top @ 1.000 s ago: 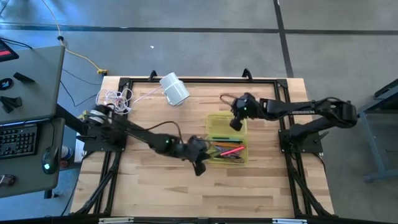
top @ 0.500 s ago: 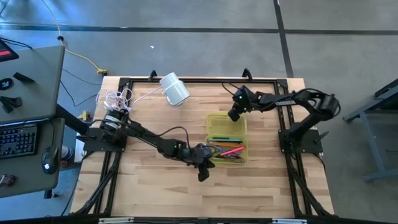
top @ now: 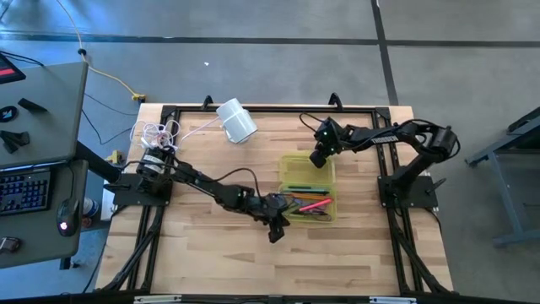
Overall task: Pick & place school supplies into a supply box
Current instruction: Close the supply box
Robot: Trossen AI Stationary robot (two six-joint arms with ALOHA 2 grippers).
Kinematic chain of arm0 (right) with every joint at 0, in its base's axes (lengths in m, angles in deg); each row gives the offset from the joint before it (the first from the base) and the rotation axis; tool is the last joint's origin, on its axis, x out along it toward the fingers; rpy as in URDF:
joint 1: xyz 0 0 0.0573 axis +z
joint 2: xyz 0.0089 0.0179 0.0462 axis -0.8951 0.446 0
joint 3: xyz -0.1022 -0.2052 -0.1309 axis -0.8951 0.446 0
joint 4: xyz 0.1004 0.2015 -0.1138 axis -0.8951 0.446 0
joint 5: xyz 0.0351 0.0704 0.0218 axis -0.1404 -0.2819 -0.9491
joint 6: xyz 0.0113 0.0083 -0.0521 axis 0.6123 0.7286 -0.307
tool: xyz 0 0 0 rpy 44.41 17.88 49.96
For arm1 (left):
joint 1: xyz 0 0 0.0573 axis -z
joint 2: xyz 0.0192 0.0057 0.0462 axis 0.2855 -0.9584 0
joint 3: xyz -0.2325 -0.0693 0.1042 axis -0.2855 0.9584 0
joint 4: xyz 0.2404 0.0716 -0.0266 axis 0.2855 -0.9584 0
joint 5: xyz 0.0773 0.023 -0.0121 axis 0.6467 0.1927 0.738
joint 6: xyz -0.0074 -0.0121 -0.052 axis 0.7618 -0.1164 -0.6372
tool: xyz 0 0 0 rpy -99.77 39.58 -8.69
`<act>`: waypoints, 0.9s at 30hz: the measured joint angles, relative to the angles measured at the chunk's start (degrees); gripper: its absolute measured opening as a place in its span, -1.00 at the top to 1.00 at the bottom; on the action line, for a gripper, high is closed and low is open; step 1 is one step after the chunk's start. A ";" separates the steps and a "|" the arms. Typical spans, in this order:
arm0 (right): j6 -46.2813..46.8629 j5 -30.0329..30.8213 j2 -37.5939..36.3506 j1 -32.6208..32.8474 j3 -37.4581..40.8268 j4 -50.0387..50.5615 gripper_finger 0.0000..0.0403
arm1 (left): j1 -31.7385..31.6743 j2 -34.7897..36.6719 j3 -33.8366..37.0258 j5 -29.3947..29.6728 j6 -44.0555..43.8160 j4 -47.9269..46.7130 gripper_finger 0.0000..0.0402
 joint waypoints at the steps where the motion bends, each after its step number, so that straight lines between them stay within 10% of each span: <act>1: -0.02 -0.20 -0.02 0.06 0.00 -0.02 1.00 | 0.00 0.00 0.00 -0.82 0.00 -0.07 0.87; 27: -2.43 1.21 -7.32 8.28 0.15 0.30 1.00 | 0.01 0.18 -0.07 2.16 -5.96 -7.06 0.78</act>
